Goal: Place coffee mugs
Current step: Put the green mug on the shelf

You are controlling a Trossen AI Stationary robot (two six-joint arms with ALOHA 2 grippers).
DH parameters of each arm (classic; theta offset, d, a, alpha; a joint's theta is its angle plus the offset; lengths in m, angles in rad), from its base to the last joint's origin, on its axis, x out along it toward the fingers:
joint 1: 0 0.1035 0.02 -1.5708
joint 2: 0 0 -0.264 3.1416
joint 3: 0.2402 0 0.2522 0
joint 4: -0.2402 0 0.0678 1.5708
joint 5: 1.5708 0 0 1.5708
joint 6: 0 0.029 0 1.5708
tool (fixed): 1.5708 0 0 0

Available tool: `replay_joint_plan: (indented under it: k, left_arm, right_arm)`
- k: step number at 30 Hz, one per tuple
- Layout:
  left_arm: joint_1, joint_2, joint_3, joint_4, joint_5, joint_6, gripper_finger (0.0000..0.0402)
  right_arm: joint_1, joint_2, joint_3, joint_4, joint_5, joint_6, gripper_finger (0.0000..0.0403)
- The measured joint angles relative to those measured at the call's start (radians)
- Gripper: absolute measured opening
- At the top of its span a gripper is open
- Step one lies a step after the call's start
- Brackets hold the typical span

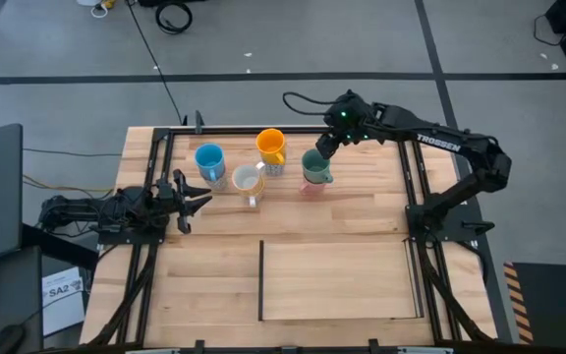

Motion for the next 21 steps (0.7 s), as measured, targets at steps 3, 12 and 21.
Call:
replay_joint_plan:
  k: [3, 12, 21]
  left_arm:
    - [0.000, 0.000, 0.000, 0.000, 0.000, 0.000, 0.0102]
    - [0.000, 0.000, 0.000, -0.008, 0.000, 0.000, 0.0102]
    - [0.000, 0.000, 0.000, -0.008, 0.000, 0.000, 0.0102]
  right_arm:
    - [0.000, 0.017, 0.000, -0.017, -0.010, 0.000, 0.0240]
    - [0.003, 0.095, -0.001, -0.051, -0.070, 0.000, 0.0240]
    - [0.003, 0.132, -0.002, -0.053, -0.102, 0.000, 0.0228]
